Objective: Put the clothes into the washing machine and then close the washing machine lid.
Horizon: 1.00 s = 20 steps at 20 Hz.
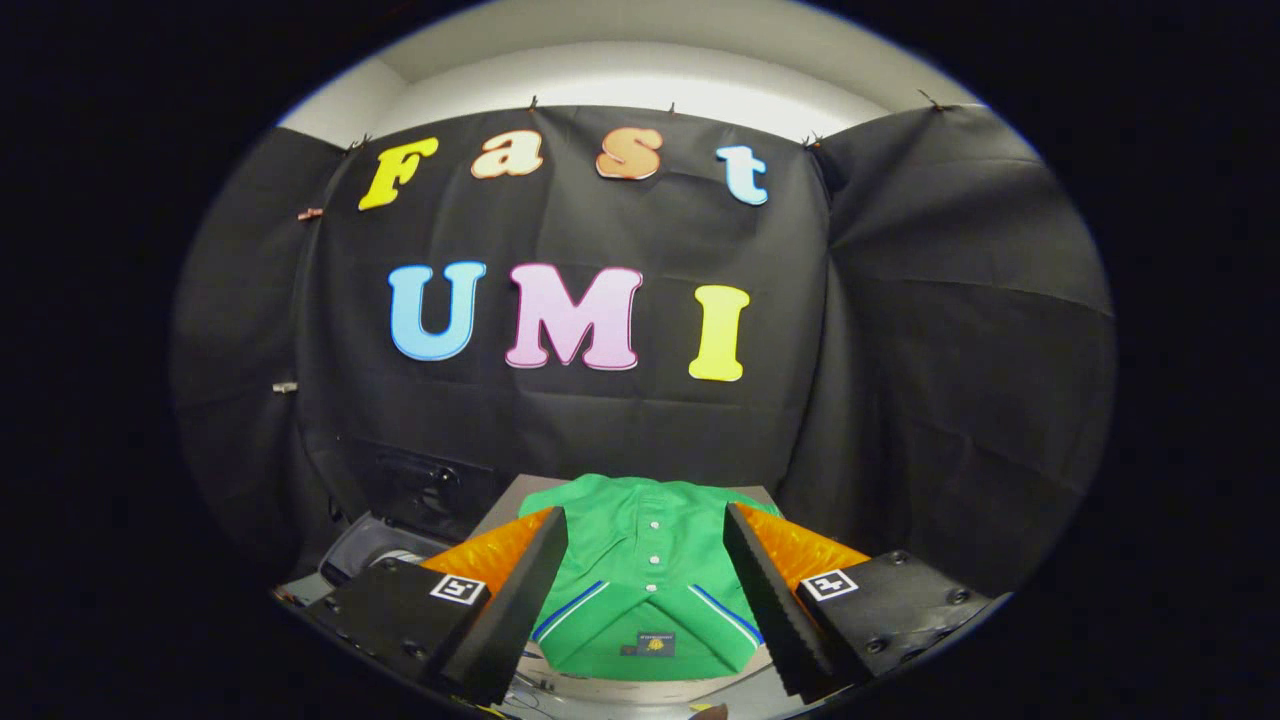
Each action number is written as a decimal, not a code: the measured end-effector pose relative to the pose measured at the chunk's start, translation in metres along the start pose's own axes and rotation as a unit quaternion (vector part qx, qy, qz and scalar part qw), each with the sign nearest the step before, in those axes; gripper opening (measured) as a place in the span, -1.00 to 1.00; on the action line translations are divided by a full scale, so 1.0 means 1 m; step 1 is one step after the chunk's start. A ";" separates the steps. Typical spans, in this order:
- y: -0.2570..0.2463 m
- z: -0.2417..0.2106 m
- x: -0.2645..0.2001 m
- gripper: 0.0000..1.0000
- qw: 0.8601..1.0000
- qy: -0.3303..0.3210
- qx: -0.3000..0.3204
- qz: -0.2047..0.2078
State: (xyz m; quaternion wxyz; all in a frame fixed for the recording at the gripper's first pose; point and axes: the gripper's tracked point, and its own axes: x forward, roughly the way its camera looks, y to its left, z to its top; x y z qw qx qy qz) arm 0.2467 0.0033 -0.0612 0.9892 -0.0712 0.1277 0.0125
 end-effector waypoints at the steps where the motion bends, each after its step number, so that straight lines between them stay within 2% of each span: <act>1: -0.002 -0.003 0.015 0.96 1.000 0.015 -0.007 0.002; 4: -0.003 -0.022 0.059 0.97 0.998 0.068 0.000 0.007; 9: -0.016 -0.074 0.115 0.97 0.987 0.160 0.032 -0.016; 14: -0.006 -0.102 0.144 0.97 0.974 0.215 0.067 -0.019; 16: -0.001 -0.124 0.151 0.98 0.964 0.257 0.063 -0.019; 17: 0.001 -0.129 0.146 0.98 0.960 0.275 0.051 -0.005; 18: 0.001 -0.123 0.155 0.74 0.966 0.254 0.053 0.000; 20: 0.006 -0.127 0.157 0.25 0.967 0.247 0.054 0.017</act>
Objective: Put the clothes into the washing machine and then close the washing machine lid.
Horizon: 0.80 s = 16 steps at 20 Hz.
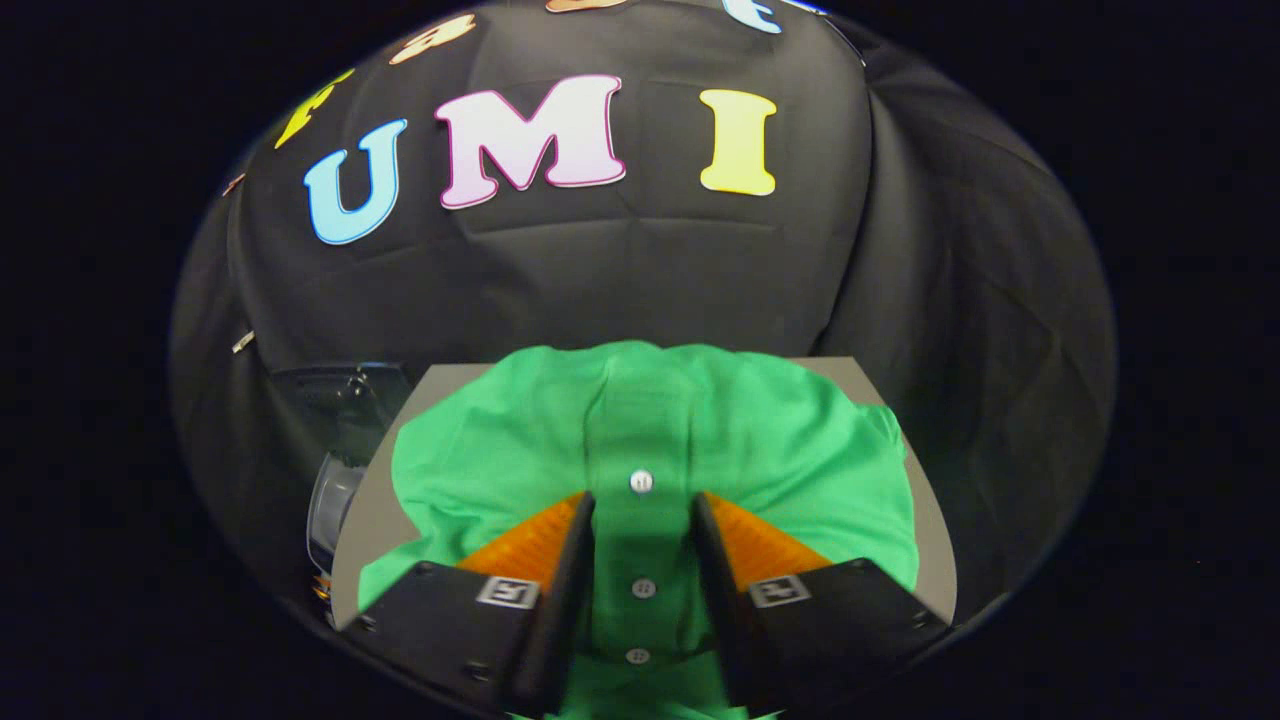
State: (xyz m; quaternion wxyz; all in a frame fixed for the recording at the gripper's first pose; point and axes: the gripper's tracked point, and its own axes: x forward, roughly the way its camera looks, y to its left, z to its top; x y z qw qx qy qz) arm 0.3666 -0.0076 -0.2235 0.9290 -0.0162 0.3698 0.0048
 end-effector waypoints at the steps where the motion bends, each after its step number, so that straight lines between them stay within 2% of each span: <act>1: 0.002 -0.002 0.000 0.01 1.000 0.004 -0.002 0.009; 2: 0.003 -0.002 -0.002 -0.51 1.000 0.007 0.003 0.010; 3: 0.001 0.002 -0.009 -0.53 1.000 0.004 0.014 0.007; 5: 0.001 0.001 -0.004 -0.82 0.999 0.010 0.037 0.005; 9: 0.009 0.019 -0.032 -0.83 0.999 -0.003 0.037 0.013; 16: 0.050 0.103 -0.108 -0.83 0.994 -0.063 0.064 0.057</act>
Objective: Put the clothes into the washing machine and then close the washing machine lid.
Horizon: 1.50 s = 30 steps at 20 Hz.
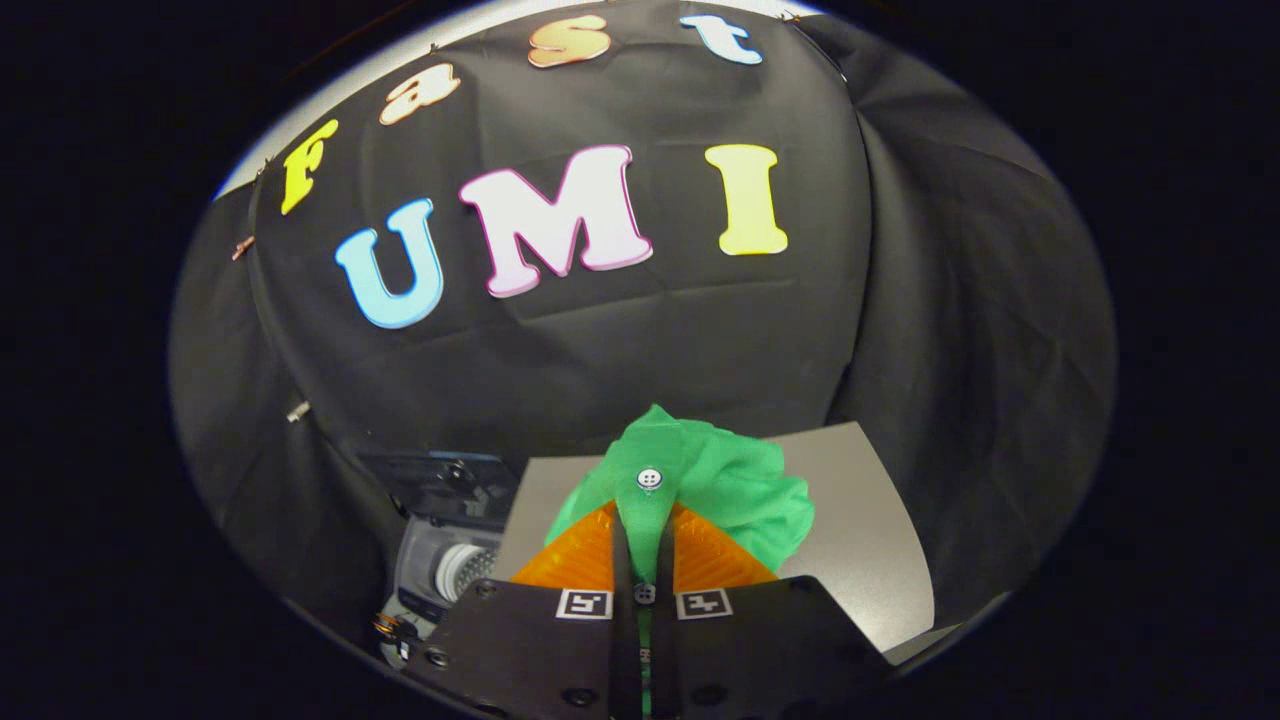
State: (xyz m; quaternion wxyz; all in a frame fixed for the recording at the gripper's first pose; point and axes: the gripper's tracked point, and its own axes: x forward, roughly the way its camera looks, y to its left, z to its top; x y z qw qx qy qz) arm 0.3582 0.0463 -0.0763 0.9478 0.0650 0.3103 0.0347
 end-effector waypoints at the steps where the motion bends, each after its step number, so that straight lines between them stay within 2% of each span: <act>1: 0.014 0.008 -0.006 -0.83 1.000 -0.006 -0.001 0.012; 8: 0.127 0.032 -0.039 -0.83 0.995 -0.031 -0.043 0.088; 14: 0.230 -0.002 -0.030 -0.83 0.990 -0.010 -0.032 0.140; 18: 0.289 -0.039 -0.006 -0.83 0.986 0.010 -0.038 0.163; 22: 0.328 -0.082 0.028 -0.83 0.983 0.012 -0.070 0.167; 25: 0.336 -0.126 0.064 -0.83 0.983 0.031 -0.103 0.149; 30: 0.342 -0.189 0.118 -0.83 0.984 0.060 -0.110 0.124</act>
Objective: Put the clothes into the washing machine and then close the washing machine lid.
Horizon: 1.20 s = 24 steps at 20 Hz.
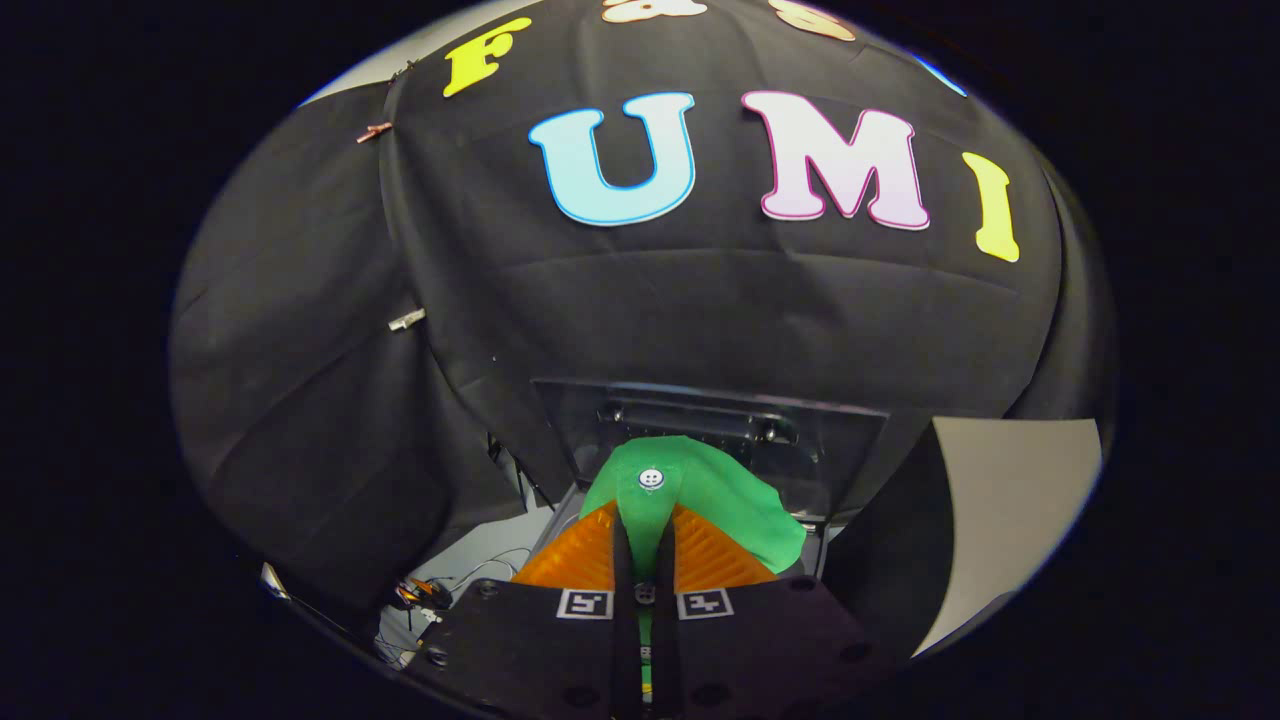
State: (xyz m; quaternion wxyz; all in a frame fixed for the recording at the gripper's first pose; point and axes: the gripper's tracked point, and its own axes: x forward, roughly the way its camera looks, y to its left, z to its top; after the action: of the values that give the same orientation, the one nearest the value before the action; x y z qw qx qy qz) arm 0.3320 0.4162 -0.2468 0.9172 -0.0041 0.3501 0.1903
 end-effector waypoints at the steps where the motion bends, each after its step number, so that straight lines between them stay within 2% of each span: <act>1: -0.001 -0.010 0.012 -0.83 1.000 0.006 0.002 -0.006; 9: -0.021 -0.067 0.087 -0.83 0.998 0.024 0.008 -0.054; 12: -0.028 -0.082 0.103 -0.75 0.998 0.026 0.016 -0.059; 14: -0.031 -0.091 0.107 -0.56 0.997 0.036 0.018 -0.059; 18: -0.036 -0.100 0.107 1.00 0.997 0.035 0.008 -0.063; 24: -0.039 -0.100 0.101 1.00 0.997 0.016 0.021 -0.077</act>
State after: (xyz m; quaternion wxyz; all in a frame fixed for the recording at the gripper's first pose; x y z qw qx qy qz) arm 0.3510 0.4016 -0.3921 0.9232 -0.0151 0.3672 0.1120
